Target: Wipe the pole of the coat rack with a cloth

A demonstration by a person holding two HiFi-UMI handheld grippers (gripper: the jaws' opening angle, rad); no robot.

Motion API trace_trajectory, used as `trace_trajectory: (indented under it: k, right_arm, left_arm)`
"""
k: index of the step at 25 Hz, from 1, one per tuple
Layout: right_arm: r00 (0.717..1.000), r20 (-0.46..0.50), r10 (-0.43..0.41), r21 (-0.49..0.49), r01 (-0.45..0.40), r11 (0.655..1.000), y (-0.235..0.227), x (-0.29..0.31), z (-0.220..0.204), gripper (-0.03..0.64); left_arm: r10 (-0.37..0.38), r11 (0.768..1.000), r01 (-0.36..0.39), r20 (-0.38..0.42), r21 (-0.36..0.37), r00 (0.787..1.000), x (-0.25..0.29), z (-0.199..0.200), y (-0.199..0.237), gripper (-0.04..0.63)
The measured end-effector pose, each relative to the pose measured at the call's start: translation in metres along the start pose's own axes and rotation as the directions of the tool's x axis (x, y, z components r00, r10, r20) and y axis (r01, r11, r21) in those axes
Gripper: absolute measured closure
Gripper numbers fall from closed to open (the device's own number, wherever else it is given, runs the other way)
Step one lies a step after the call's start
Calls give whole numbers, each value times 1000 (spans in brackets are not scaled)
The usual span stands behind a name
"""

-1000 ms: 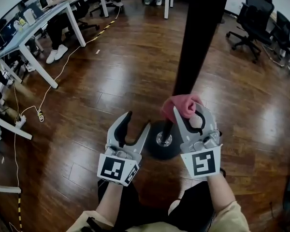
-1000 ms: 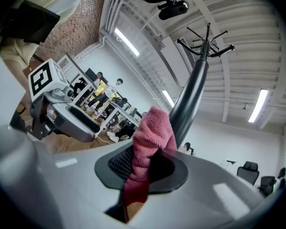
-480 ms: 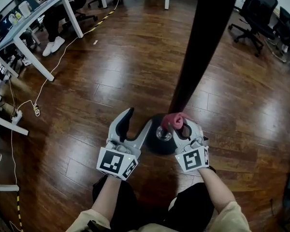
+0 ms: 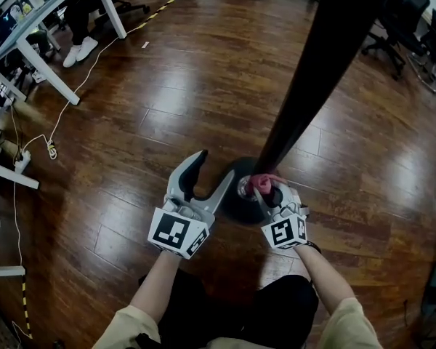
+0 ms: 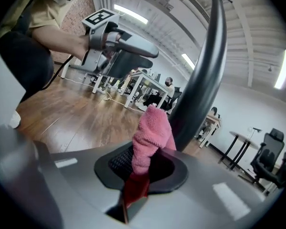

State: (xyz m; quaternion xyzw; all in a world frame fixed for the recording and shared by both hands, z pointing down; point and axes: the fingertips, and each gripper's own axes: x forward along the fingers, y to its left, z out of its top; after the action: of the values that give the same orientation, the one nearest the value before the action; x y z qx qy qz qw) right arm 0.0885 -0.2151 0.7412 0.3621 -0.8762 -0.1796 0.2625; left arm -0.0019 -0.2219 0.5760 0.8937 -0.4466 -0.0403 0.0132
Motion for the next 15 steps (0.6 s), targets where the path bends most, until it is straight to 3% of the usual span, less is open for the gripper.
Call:
trace_trajectory:
  k: [5, 15]
  right_arm:
    - [998, -66, 17, 46, -14, 999, 25, 18, -55, 566]
    - [967, -222, 125, 89, -107, 990, 87, 64, -143, 566]
  left_arm:
    - [-17, 999, 17, -3, -29, 1000, -3, -7, -1, 360]
    - [-51, 999, 51, -56, -8, 997, -3, -35, 3, 348]
